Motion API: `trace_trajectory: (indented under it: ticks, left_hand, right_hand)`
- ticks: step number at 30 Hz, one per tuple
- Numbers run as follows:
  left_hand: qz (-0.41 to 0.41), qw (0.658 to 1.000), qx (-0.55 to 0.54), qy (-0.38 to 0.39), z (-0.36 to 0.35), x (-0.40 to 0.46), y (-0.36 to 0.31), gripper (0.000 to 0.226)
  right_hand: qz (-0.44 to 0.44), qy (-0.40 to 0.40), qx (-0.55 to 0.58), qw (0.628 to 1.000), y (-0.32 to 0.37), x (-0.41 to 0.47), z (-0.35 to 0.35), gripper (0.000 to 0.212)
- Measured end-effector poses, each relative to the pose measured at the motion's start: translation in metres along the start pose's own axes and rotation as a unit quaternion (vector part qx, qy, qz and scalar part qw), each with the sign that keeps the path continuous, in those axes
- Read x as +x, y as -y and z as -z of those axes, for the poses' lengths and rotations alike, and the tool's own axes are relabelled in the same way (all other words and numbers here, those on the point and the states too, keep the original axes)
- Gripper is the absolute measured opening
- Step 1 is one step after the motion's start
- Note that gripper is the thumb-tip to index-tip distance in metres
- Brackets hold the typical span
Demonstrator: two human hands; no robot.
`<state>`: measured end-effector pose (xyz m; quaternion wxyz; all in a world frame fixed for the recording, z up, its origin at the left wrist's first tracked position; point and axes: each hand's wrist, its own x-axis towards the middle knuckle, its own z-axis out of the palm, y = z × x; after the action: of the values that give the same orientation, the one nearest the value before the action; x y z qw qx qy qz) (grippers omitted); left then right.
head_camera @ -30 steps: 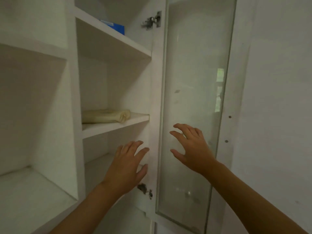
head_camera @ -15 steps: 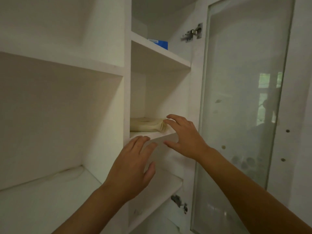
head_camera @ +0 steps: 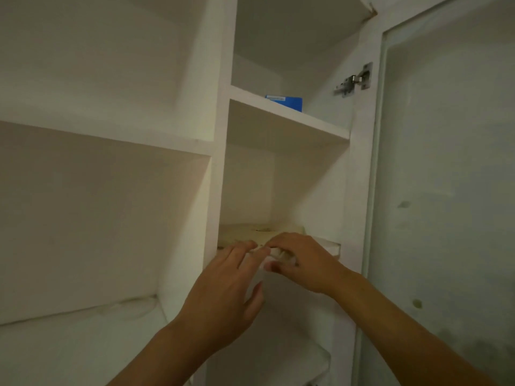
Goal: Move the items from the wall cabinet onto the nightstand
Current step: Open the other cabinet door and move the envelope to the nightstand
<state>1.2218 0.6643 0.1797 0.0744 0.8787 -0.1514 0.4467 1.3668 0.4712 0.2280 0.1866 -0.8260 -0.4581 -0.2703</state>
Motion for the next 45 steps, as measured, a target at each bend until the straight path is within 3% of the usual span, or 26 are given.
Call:
trace_trajectory:
  ticks: [7, 18, 24, 28, 34, 42, 45]
  left_hand:
    - [0.049, 0.998, 0.036, -0.014, -0.018, 0.040, -0.009, 0.055]
    - [0.125, 0.989, 0.053, 0.059, -0.018, 0.068, -0.016, 0.068]
    - [0.119, 0.986, 0.111, 0.038, -0.028, 0.062, -0.017, 0.056]
    - [0.125, 0.987, 0.093, 0.033, -0.028, 0.060, -0.014, 0.056]
    - [0.125, 0.989, 0.076, 0.035, -0.023, 0.058, -0.014, 0.062]
    - [0.136, 0.987, 0.027, 0.078, -0.017, 0.069, -0.013, 0.066]
    - [0.173, 0.978, -0.012, 0.117, -0.018, 0.083, -0.007, 0.067]
  right_hand:
    - [0.038, -0.026, 0.060, 0.997, -0.031, -0.007, 0.011, 0.040]
    - [0.054, -0.063, 0.143, 0.986, -0.091, -0.050, 0.025, 0.029]
    - [0.002, -0.045, 0.150, 0.988, -0.078, -0.051, 0.034, 0.044]
    - [-0.090, -0.067, 0.118, 0.987, -0.078, -0.035, 0.043, 0.062]
    - [-0.199, 0.038, 0.036, 0.979, -0.078, -0.020, 0.043, 0.084]
    - [-0.214, 0.021, 0.030, 0.976, -0.062, -0.032, 0.031, 0.085]
    - [-0.220, 0.014, 0.039, 0.975, -0.059, -0.034, 0.031, 0.074]
